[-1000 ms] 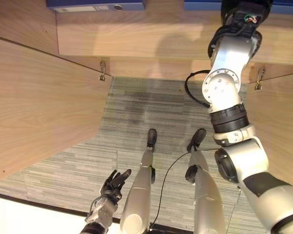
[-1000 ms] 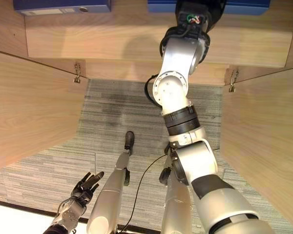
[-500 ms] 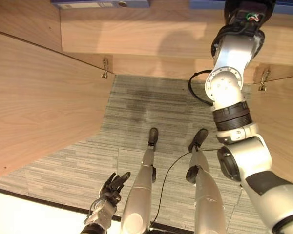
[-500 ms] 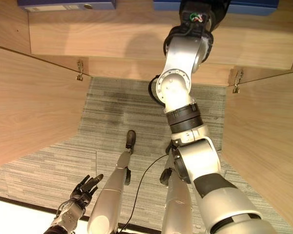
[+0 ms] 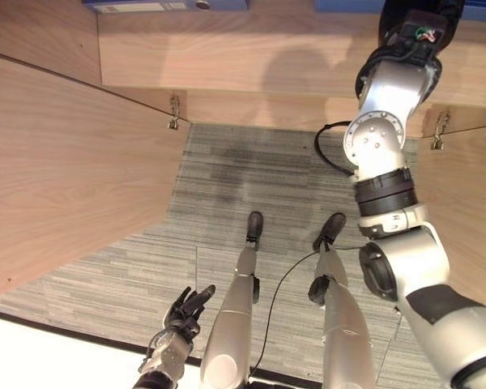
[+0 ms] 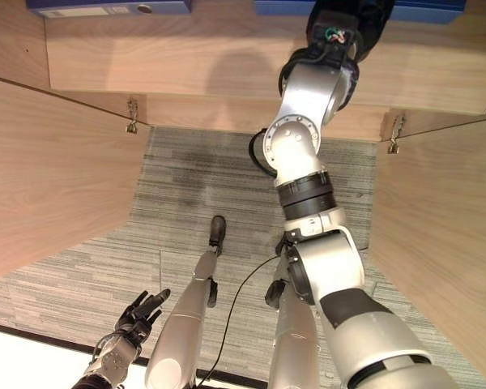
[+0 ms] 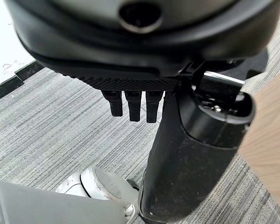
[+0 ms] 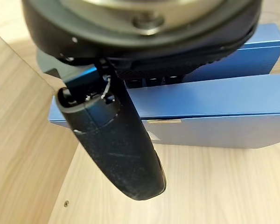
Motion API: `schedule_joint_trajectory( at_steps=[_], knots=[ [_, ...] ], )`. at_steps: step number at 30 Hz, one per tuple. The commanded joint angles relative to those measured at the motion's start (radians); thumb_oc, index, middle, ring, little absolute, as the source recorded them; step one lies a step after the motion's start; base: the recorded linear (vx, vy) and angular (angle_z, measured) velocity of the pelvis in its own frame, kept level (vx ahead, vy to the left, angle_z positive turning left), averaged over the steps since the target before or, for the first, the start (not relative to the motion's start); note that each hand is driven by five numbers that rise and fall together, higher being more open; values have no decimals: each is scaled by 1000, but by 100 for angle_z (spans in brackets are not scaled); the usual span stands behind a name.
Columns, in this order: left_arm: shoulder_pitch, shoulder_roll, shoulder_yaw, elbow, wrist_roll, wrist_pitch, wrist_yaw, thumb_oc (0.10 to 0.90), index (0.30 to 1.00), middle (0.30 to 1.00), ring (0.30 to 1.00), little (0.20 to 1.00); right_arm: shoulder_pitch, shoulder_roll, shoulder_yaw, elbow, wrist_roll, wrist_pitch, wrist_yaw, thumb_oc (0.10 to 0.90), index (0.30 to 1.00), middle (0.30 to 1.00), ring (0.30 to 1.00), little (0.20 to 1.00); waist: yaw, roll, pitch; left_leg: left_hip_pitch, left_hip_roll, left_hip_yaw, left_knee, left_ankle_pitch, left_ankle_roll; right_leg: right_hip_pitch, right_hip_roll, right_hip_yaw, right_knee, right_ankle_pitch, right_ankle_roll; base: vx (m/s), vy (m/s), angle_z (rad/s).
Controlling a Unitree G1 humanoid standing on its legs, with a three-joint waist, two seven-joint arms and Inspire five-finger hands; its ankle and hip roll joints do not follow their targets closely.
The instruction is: Put the empty folder in the office cabinet
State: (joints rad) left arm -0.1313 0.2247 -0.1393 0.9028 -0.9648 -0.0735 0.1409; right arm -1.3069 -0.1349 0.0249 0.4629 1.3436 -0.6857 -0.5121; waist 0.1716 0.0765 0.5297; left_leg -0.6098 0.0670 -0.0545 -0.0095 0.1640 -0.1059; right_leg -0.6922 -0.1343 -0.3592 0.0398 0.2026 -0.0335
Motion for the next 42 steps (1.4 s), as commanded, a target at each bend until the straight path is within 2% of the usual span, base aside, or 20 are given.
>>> schedule_joint_trajectory(
  at_steps=[1, 17, 24, 32, 42],
  knots=[
    [110, 92, -21, 65, 37, -14, 23, 800, 900, 900, 900, 900, -60, 10, 53, -154, -94, -58, 41, 800, 900, 900, 900, 900, -5, 3, -96, 28, 3, -23, 8, -147, 9, -15, -24, 76, 54, -135, 138, 0, 0, 0],
    [106, 66, -25, 68, 43, -4, 35, 800, 900, 900, 900, 900, 31, 71, -19, -307, -177, -147, -53, 800, 900, 900, 900, 900, -24, 22, -92, 29, -10, -17, 14, -156, 14, -16, -30, 87, 61, -138, 140, 2, 4, -2],
    [111, 41, -13, 86, 45, 15, 45, 800, 900, 900, 900, 900, 140, 19, -2, -324, -253, -82, -156, 800, 900, 900, 900, 900, -49, 14, -90, 36, -12, -10, 16, -162, 18, -13, -30, 93, 61, -135, 141, 2, 5, -2],
    [114, 40, -16, 72, 52, 19, 50, 800, 900, 900, 900, 900, 193, 23, -43, -304, -237, -106, -187, 800, 900, 900, 900, 900, -61, 18, -79, 34, -13, -7, 16, -164, 19, -14, -31, 96, 60, -134, 143, 0, 0, 0],
    [109, 38, -12, 79, 41, 22, 44, 800, 900, 900, 900, 900, 202, 7, 22, -262, -209, -38, -137, 800, 900, 900, 900, 900, -64, 16, -71, 35, -14, 3, 19, -163, 21, -14, -29, 99, 53, -126, 142, 1, 0, -2]
  ],
)
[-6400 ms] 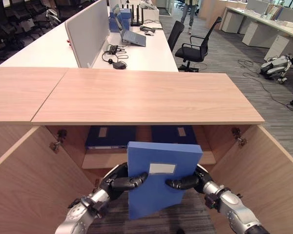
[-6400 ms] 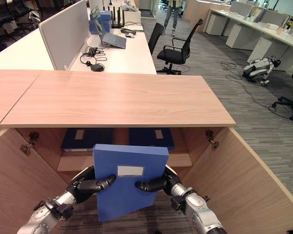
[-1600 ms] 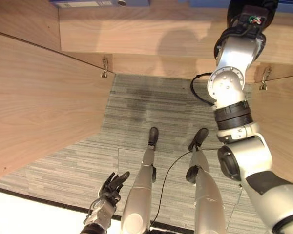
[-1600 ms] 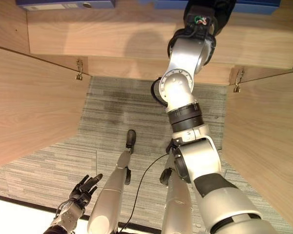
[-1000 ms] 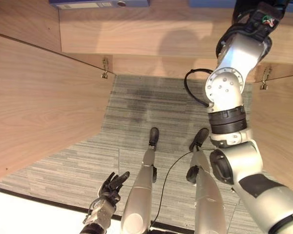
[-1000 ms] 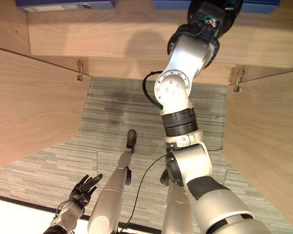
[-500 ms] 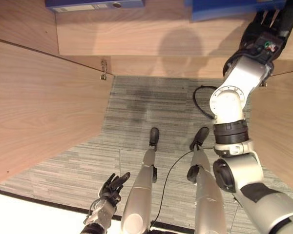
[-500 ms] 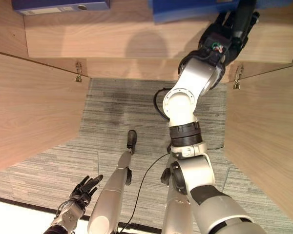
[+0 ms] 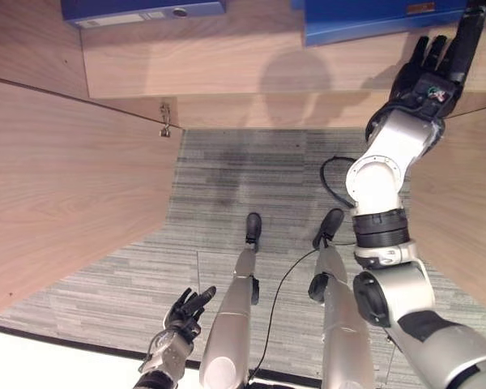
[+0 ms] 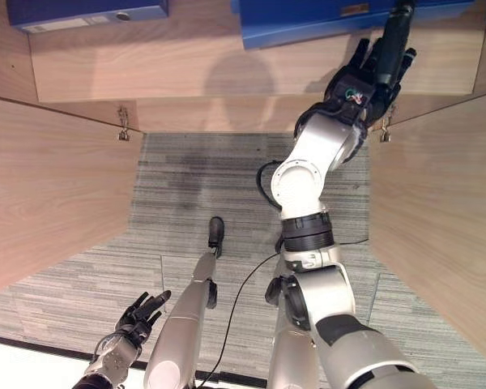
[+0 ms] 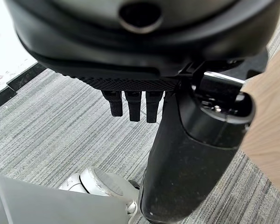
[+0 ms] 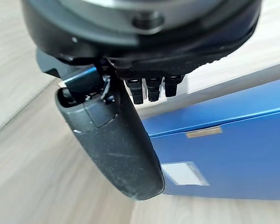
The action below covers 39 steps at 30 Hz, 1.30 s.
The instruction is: Put the empty folder in the office cabinet
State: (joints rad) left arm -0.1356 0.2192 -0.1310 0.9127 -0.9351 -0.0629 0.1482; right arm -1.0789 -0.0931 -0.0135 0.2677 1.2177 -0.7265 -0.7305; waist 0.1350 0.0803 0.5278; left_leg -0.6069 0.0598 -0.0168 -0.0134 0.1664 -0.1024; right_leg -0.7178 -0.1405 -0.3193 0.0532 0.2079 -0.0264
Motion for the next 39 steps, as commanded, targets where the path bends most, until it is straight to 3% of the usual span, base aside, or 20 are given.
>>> schedule_joint_trajectory(
  at_steps=[1, 12, 22, 29, 39],
  knots=[
    [114, 44, -19, 69, 7, 11, 37, 800, 900, 900, 900, 900, -30, -36, 67, -64, -76, 7, 94, 800, 900, 900, 900, 900, -27, 11, -70, 33, -6, -34, 21, -165, 17, 11, -23, 59, 40, -131, 135, 0, 0, 0],
    [109, 59, -2, 89, -6, 7, 36, 800, 900, 900, 900, 900, -68, -54, 133, -31, -8, 30, 182, 800, 900, 900, 900, 900, -23, 0, -74, 32, -4, -38, 20, -161, 15, 15, -21, 59, 41, -131, 132, 0, 0, 0],
    [99, 59, 6, 96, 8, 13, 35, 800, 900, 900, 900, 900, 7, -71, 336, -82, 1, 159, 272, 800, 900, 900, 900, 900, -25, -23, -61, 29, -1, -31, 26, -158, 13, 13, -18, 56, 32, -114, 128, -3, -4, 0],
    [109, 85, -4, 71, 1, -1, 31, 800, 900, 900, 900, 900, -107, -52, 295, 13, 49, 140, 300, 800, 900, 900, 900, 900, -14, -16, -56, 28, 0, -27, 25, -155, 13, 15, -15, 57, 21, -108, 130, -2, -1, -1],
    [118, 94, 7, 94, 4, -5, 22, 800, 900, 900, 900, 900, -151, -78, 224, 56, 76, 99, 299, 800, 900, 900, 900, 900, -7, -7, -63, 31, -1, -32, 6, -147, 15, 18, -15, 59, 13, -106, 134, 0, 0, 0]
  ],
)
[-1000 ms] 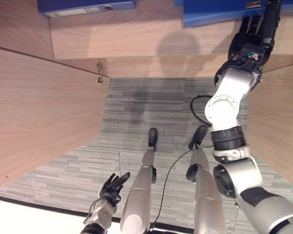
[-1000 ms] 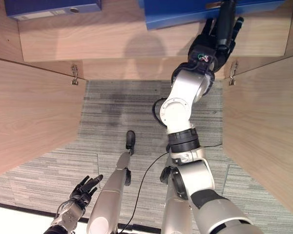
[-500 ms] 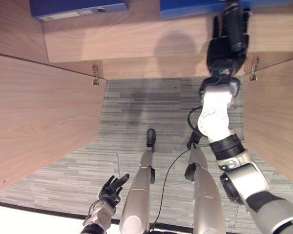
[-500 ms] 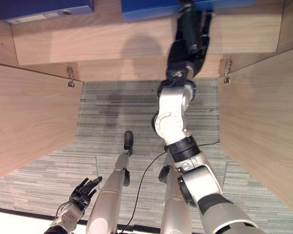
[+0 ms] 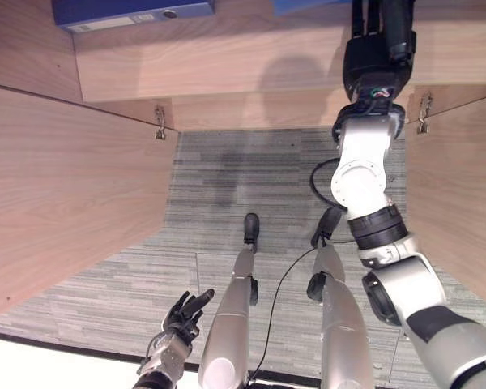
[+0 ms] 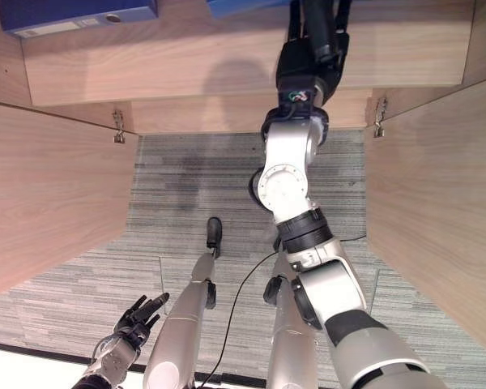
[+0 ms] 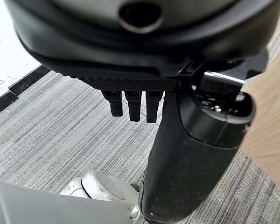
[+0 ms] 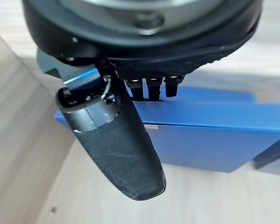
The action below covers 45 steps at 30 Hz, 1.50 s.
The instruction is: Put the empty folder in the office cabinet
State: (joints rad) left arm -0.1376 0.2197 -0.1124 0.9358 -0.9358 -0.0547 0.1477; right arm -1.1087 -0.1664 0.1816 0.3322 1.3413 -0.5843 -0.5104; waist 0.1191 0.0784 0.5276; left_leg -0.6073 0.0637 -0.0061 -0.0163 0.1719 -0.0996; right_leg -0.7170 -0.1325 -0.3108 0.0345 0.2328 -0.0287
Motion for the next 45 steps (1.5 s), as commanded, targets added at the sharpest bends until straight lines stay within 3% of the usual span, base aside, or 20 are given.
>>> schedule_joint_trajectory(
  at_steps=[1, 11, 17, 22, 23, 25, 33, 36, 39, 40, 41, 42, 43, 45],
  knots=[
    [120, 94, -11, 73, 5, -12, 22, 800, 900, 900, 900, 900, -113, -16, 29, -8, -48, -40, 81, 800, 900, 900, 900, 900, 6, -6, -62, 32, -5, -42, 8, -153, 12, 18, -22, 51, 32, -132, 136, 0, 0, 0],
    [119, 95, -1, 86, 12, -15, 13, 800, 900, 900, 900, 900, -97, -78, 10, 21, -54, -22, 93, 800, 900, 900, 900, 900, 0, -9, -61, 29, -9, -40, 10, -153, 12, 20, -22, 51, 30, -131, 138, 0, 0, 0],
    [109, 87, 5, 99, 17, -11, 11, 800, 900, 900, 900, 900, -26, -58, 53, -7, -58, 7, 113, 800, 900, 900, 900, 900, -7, -15, -60, 29, -10, -36, 19, -158, 13, 21, -22, 53, 31, -129, 136, 0, 0, 0],
    [99, 75, 2, 87, 15, -2, 8, 800, 900, 900, 900, 900, 77, -36, 200, -54, -47, 93, 167, 800, 900, 900, 900, 900, -10, -22, -50, 20, -9, -33, 29, -156, 11, 17, -25, 50, 30, -122, 133, 0, 0, 0],
    [95, 75, 3, 81, 20, 0, 2, 800, 900, 900, 900, 900, 95, -61, 271, -58, -59, 150, 193, 800, 900, 900, 900, 900, -9, -25, -45, 18, -9, -33, 29, -152, 9, 15, -25, 48, 31, -120, 132, 0, 0, 0],
    [92, 76, 3, 80, 26, 1, -2, 800, 900, 900, 900, 900, 101, -91, 313, -64, -68, 184, 210, 800, 900, 900, 900, 900, -10, -28, -42, 19, -9, -33, 28, -149, 9, 16, -26, 47, 30, -118, 132, 0, 0, 0],
    [91, 83, 11, 90, 46, -2, -18, 800, 900, 900, 900, 900, 84, -169, 384, -55, -86, 243, 266, 800, 900, 900, 900, 900, -4, -37, -34, 26, -6, -35, 21, -141, 8, 26, -27, 41, 25, -115, 132, 0, 0, 0],
    [90, 85, 20, 102, 50, -3, -29, 800, 900, 900, 900, 900, 69, -224, 441, -51, -120, 297, 298, 800, 900, 900, 900, 900, -3, -42, -32, 30, -5, -35, 16, -138, 7, 28, -27, 42, 24, -113, 132, 0, 0, 0],
    [97, 88, 50, 116, 69, -7, -47, 800, 900, 900, 900, 900, 27, -406, 550, -78, -336, 395, 331, 800, 900, 900, 900, 900, -13, -56, -31, 31, -4, -35, 14, -135, 6, 29, -28, 41, 21, -110, 135, 0, 0, 0],
    [96, 87, 50, 117, 69, -7, -47, 800, 900, 900, 900, 900, 26, -406, 550, -78, -337, 395, 330, 800, 900, 900, 900, 900, -13, -55, -31, 31, -3, -35, 15, -135, 6, 29, -28, 41, 21, -110, 135, 0, 0, 0],
    [109, 85, 79, 120, 94, -16, -52, 800, 900, 900, 900, 900, -23, -533, 588, -129, -598, 431, 311, 800, 900, 900, 900, 900, -21, -61, -30, 32, -2, -34, 14, -135, 6, 30, -29, 40, 21, -112, 138, 0, 0, 0],
    [113, 82, 86, 125, 100, -19, -54, 800, 900, 900, 900, 900, -29, -561, 581, -135, -672, 429, 296, 800, 900, 900, 900, 900, -23, -62, -31, 33, -1, -34, 13, -136, 6, 31, -29, 40, 20, -111, 140, 0, 0, 0],
    [123, 77, 110, 138, 119, -30, -52, 800, 900, 900, 900, 900, -69, -628, 542, -143, -938, 479, 234, 800, 900, 900, 900, 900, -28, -59, -36, 35, 0, -32, 11, -139, 9, 33, -29, 40, 18, -112, 143, 0, 0, 0],
    [115, 74, 126, 148, 141, -32, -46, 800, 900, 900, 900, 900, -96, -661, 486, -144, -1153, 536, 174, 800, 900, 900, 900, 900, -32, -56, -41, 35, 0, -29, 9, -142, 12, 34, -29, 42, 17, -113, 147, 9, 18, 1]
  ],
)
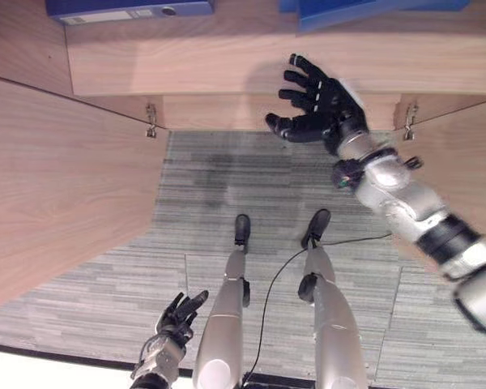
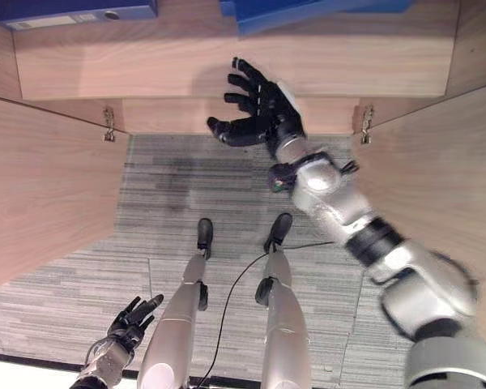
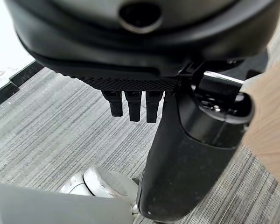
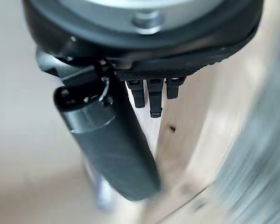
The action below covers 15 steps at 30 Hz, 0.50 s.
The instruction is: Put the empty folder in the office cabinet
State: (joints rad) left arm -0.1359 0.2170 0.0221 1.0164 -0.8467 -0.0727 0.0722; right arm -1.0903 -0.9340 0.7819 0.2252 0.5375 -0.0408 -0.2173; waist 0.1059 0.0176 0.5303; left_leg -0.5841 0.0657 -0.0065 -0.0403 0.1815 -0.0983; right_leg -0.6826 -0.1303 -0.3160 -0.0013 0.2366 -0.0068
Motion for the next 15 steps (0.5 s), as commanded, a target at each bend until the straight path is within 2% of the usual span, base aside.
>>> schedule_joint_trajectory(
  at_steps=[1, 3, 5, 9, 11, 14, 15],
  knots=[
    [108, 77, -3, 72, 60, -17, 30, 800, 900, 900, 900, 900, -120, 105, -146, -31, -411, 5, -143, 800, 900, 900, 900, 900, -21, 7, -45, 11, -1, -29, 32, -152, 12, -1, -31, 48, 53, -117, 125, 10, 16, -7],
    [109, 87, 7, 77, 91, -26, 31, 800, 900, 900, 900, 900, -143, 113, -241, -13, -579, 64, -190, 800, 900, 900, 900, 900, -23, 11, -52, 9, -3, -31, 28, -154, 16, 2, -31, 47, 48, -121, 127, 9, 14, -9],
    [118, 99, -2, 67, 104, -36, 19, 800, 900, 900, 900, 900, -211, 130, -248, 57, -694, 110, -206, 800, 900, 900, 900, 900, -16, 17, -58, 7, -7, -31, 27, -154, 19, -1, -31, 51, 47, -120, 126, 4, 34, -4],
    [123, 109, -3, 67, 108, -40, 14, 800, 900, 900, 900, 900, -283, 139, -220, 115, -747, 140, -201, 800, 900, 900, 900, 900, -13, 17, -61, 4, -8, -32, 26, -152, 20, -5, -30, 56, 48, -119, 125, -1, 10, -1],
    [126, 126, -3, 73, 105, -41, 7, 800, 900, 900, 900, 900, -366, 166, -164, 203, -760, 159, -171, 800, 900, 900, 900, 900, -6, 17, -66, 0, -10, -35, 27, -150, 20, -9, -29, 56, 48, -119, 123, -2, 1, 2],
    [126, 131, -6, 82, 104, -43, 4, 800, 900, 900, 900, 900, -404, 186, -126, 259, -740, 146, -158, 800, 900, 900, 900, 900, 0, 16, -69, 1, -11, -35, 26, -148, 20, -8, -29, 55, 46, -117, 123, 0, 0, 0],
    [128, 138, -8, 87, 101, -44, -1, 800, 900, 900, 900, 900, -423, 208, -85, 293, -718, 143, -133, 800, 900, 900, 900, 900, 5, 13, -72, 0, -10, -34, 23, -145, 18, -7, -29, 51, 43, -117, 122, 0, 0, 0]
  ],
)
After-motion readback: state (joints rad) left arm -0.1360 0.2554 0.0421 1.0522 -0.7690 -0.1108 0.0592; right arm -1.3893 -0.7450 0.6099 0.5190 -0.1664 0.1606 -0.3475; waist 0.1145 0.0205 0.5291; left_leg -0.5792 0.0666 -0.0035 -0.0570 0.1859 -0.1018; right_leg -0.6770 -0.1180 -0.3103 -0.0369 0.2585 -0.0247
